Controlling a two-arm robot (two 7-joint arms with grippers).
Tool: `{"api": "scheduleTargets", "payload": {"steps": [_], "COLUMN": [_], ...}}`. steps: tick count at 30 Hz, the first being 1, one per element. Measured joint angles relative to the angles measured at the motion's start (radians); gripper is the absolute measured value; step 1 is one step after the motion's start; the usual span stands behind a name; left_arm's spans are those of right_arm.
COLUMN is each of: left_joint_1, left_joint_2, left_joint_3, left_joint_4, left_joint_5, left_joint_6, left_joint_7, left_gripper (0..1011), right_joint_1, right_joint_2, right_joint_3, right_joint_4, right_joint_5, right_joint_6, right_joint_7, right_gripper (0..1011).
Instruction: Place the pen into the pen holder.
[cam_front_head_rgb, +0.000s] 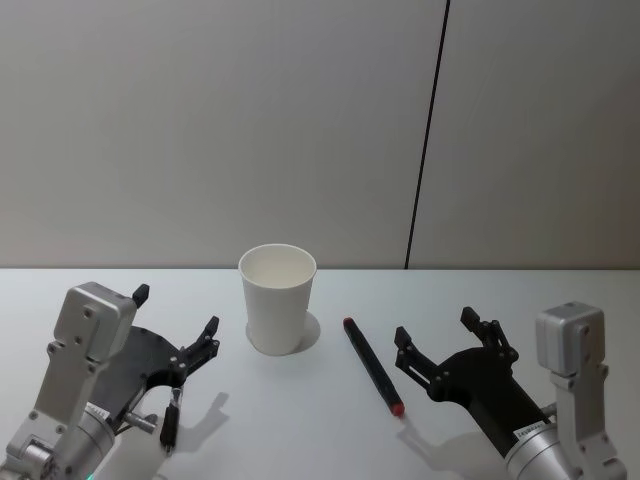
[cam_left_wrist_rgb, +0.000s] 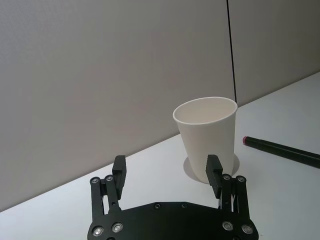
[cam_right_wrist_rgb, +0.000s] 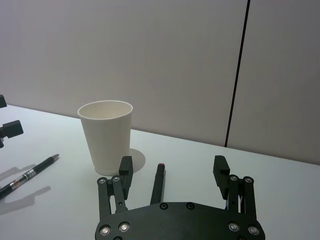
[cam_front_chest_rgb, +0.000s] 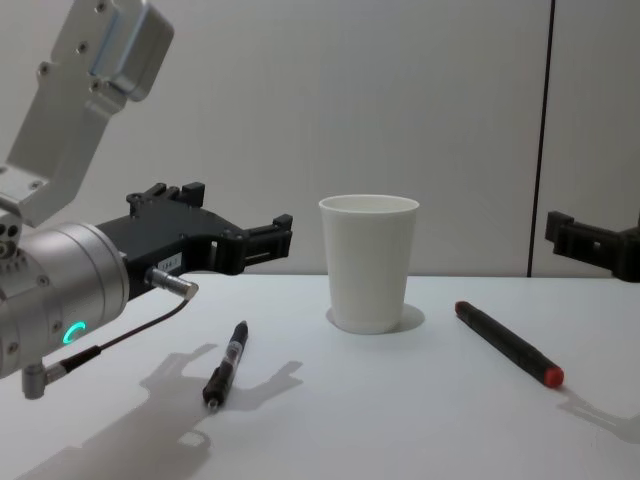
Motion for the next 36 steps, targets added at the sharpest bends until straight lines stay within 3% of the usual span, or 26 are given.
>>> {"api": "scheduleTargets", "payload": {"steps": [36], "left_joint_1": [0.0], "left_joint_2": [0.0], "left_joint_3": [0.0], "left_joint_4": [0.0], "left_joint_5": [0.0], "left_joint_6": [0.0], "left_joint_7": [0.0], "left_gripper": [1003], "right_joint_1": [0.0], "right_joint_2": [0.0], "right_joint_3": [0.0], "right_joint_4": [0.0], "right_joint_5": [0.0], "right_joint_6": [0.0], "right_joint_7": [0.0], "right_gripper": [1001]}}
